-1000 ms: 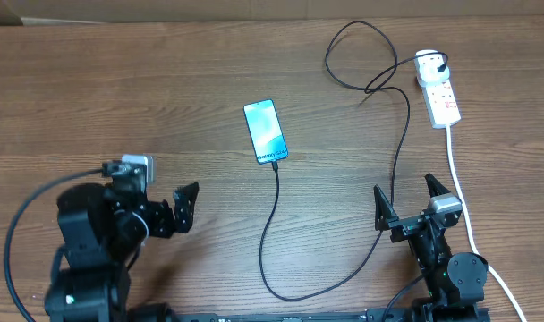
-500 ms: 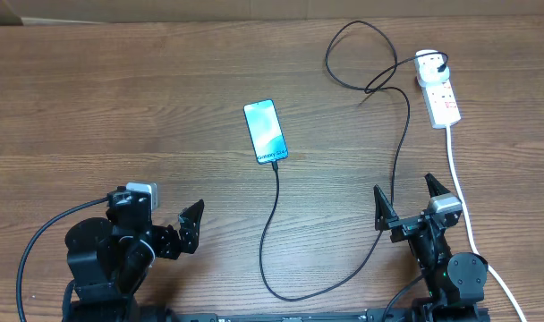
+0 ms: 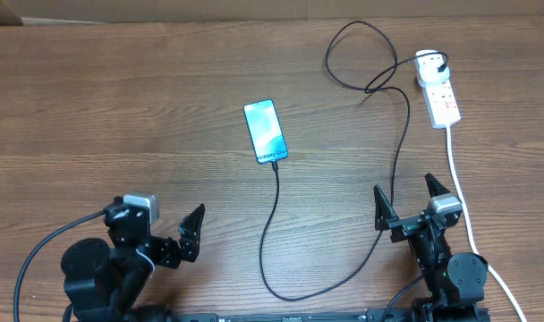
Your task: Plug charger to phone and switch on socket
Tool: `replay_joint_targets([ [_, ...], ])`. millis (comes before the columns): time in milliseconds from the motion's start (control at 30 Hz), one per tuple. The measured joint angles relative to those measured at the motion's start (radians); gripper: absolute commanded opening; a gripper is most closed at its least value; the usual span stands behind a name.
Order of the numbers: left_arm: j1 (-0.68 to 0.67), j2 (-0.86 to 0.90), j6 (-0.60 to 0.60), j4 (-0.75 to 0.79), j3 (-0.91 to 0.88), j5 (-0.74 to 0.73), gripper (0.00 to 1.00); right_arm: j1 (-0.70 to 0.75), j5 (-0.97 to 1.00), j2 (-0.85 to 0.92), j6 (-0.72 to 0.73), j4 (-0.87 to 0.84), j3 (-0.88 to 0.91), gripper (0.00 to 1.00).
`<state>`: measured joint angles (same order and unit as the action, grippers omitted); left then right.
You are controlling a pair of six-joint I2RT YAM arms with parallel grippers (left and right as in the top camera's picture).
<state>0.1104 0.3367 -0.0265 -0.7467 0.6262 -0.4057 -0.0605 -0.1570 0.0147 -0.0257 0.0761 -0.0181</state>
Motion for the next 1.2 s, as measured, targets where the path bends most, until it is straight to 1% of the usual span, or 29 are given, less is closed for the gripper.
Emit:
replay_joint_targets([
  [267,-0.051,-0.040,0.000,0.040,-0.001,0.070,0.99,0.000,0.000,0.000,0.000,0.000,0.000,1.00],
  [700,-0.052,-0.113,0.000,0.041,-0.020,0.135,1.00,0.000,0.000,0.000,0.000,-0.001,0.000,1.00],
  [800,-0.052,-0.123,0.000,0.060,-0.043,0.151,1.00,0.000,-0.001,0.000,-0.001,0.000,0.000,1.00],
  [900,-0.052,-0.133,0.000,0.110,-0.077,0.158,1.00,0.000,0.000,0.000,0.000,0.000,0.000,1.00],
  [1133,-0.052,-0.226,-0.005,0.327,-0.211,0.165,1.00,0.000,0.000,0.000,0.000,0.000,0.000,1.00],
  [1200,-0.052,-0.259,-0.027,0.380,-0.254,0.175,1.00,0.000,0.000,0.000,0.000,0.000,0.000,1.00],
])
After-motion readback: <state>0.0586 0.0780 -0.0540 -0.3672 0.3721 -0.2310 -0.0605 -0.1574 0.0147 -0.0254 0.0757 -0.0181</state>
